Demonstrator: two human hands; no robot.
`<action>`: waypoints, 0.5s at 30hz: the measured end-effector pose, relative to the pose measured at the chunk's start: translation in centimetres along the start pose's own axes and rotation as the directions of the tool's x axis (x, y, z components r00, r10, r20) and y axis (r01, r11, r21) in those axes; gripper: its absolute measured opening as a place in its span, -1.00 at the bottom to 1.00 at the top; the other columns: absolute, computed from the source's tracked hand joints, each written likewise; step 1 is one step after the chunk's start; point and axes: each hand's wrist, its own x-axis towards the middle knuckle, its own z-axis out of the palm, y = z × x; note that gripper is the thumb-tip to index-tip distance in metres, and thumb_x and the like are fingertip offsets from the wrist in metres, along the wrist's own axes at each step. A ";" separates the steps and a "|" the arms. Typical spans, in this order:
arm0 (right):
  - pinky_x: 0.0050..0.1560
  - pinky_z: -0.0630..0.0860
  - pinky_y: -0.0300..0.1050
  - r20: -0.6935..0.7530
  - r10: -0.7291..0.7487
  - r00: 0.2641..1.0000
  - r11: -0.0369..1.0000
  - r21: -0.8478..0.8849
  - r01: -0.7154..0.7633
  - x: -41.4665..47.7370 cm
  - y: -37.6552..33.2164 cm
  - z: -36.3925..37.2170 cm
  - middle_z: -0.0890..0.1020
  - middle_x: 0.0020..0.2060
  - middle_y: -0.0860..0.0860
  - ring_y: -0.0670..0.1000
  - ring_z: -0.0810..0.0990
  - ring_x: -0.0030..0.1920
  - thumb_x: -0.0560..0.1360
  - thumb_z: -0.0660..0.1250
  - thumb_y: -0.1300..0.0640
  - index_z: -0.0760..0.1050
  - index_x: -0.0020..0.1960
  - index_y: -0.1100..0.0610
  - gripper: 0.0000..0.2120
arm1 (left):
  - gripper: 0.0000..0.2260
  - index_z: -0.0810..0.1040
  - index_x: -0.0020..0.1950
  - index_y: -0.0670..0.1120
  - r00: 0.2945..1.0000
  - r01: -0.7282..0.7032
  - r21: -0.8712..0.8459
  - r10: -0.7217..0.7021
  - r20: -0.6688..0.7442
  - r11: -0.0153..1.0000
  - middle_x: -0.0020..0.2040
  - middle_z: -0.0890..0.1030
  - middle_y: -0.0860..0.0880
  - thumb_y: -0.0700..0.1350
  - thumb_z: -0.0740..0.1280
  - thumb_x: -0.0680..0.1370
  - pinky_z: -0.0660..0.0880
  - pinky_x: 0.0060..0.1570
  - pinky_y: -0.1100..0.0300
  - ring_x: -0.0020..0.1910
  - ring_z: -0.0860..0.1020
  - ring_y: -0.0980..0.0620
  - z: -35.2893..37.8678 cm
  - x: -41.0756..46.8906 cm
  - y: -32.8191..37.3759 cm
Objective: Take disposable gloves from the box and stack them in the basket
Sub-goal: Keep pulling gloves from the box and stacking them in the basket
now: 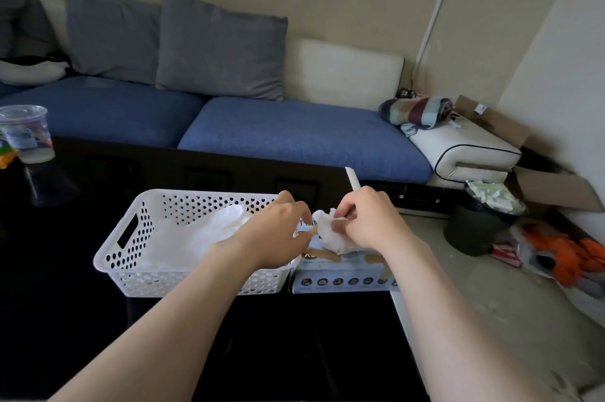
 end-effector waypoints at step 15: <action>-0.22 0.48 -0.09 -0.077 -0.158 0.984 0.972 0.164 0.169 0.2 1.4 -0.1 0.64 -0.20 -0.01 0.00 0.61 -0.19 0.75 0.24 0.08 0.60 -0.05 0.08 -0.75 | -0.80 0.62 0.21 0.09 0.985 0.004 -0.316 -0.059 -0.162 0.949 0.06 0.68 0.19 -0.06 0.43 0.59 0.58 0.22 0.02 0.12 0.62 0.20 1.8 2.5 0.4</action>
